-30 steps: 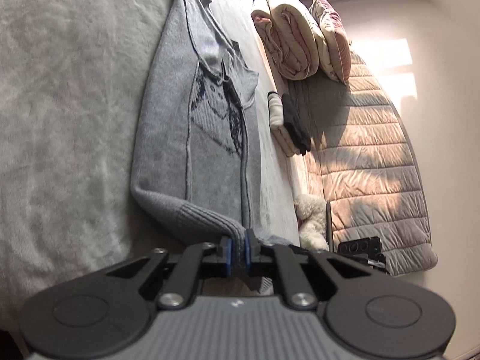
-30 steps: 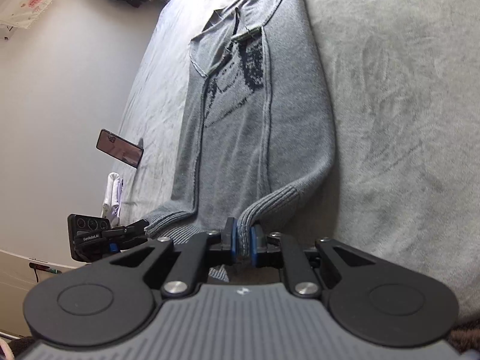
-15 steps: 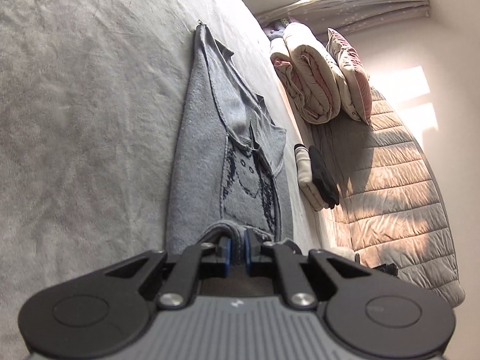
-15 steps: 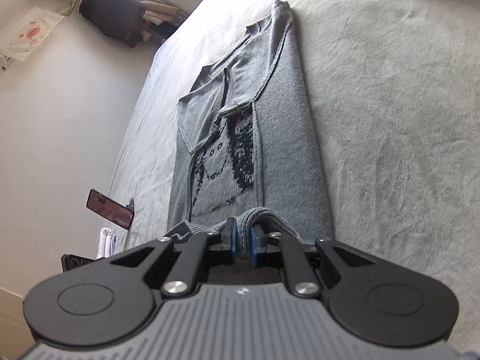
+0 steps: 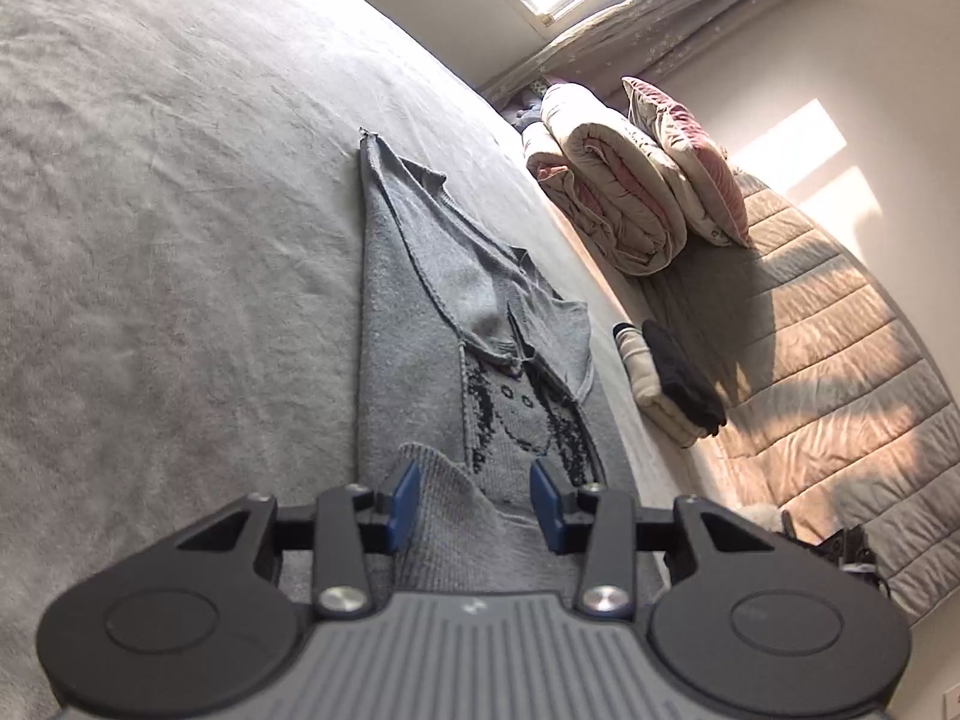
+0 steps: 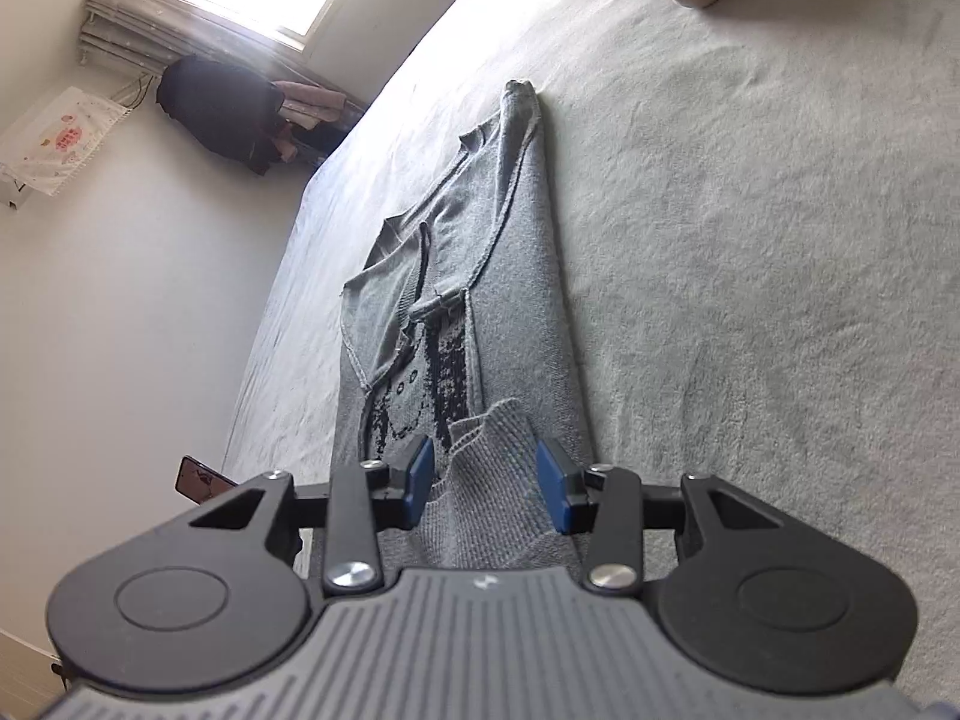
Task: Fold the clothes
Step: 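Pinch the ribbed hem with the left gripper while the right gripper pinches beside it, then lift the hem with both grippers and fold it over toward the collar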
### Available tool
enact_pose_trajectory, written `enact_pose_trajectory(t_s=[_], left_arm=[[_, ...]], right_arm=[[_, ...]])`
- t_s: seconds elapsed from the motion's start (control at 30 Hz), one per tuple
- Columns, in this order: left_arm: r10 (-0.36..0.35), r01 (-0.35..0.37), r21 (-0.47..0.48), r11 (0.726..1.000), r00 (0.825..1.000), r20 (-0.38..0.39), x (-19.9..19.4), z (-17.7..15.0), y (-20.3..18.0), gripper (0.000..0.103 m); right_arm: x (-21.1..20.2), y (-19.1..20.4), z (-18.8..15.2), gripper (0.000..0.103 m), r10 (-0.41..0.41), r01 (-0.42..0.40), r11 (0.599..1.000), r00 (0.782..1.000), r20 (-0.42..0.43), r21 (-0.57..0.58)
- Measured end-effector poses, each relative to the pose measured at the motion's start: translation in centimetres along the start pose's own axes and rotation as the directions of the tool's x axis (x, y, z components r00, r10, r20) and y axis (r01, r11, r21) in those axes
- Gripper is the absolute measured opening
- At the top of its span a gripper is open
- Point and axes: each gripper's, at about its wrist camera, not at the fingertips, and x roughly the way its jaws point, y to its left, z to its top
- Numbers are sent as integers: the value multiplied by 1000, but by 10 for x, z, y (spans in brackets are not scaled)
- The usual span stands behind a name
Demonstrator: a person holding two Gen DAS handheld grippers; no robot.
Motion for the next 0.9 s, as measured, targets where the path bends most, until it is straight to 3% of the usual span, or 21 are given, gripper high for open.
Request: enact_pose_trajectory(t_s=[0.37,0.47,0.5,0.53,0.6,0.77,0.9], left_arm=[[68,-67,47,997,997,-29,14,-13,1,39],[70,-69,54,996,997,-20,13,-14,-1,26],[70,-69,51,996,997,-15,14,-14,-2,18],[66,-65,49,997,998,-13,13,-14,-2,9],[50,-50,42,998,999,-7,12,-14,-2,8],[-32,31,-42,999,999,-8,10,-11,1,7],[-47,45,-61,997,998,-32,11,2,-13,6]], right_arm=[[25,16,-16,43,-86,84,982,996,-8,-167],[30,22,-22,37,-119,119,966,993,17,-228],[31,24,-23,29,-130,134,959,991,31,-252],[32,27,-25,21,-136,144,950,990,47,-276],[31,32,-28,14,-141,159,932,987,77,-325],[27,43,-30,11,-105,149,912,985,136,-381],[27,55,-19,10,-123,167,902,983,135,-397]])
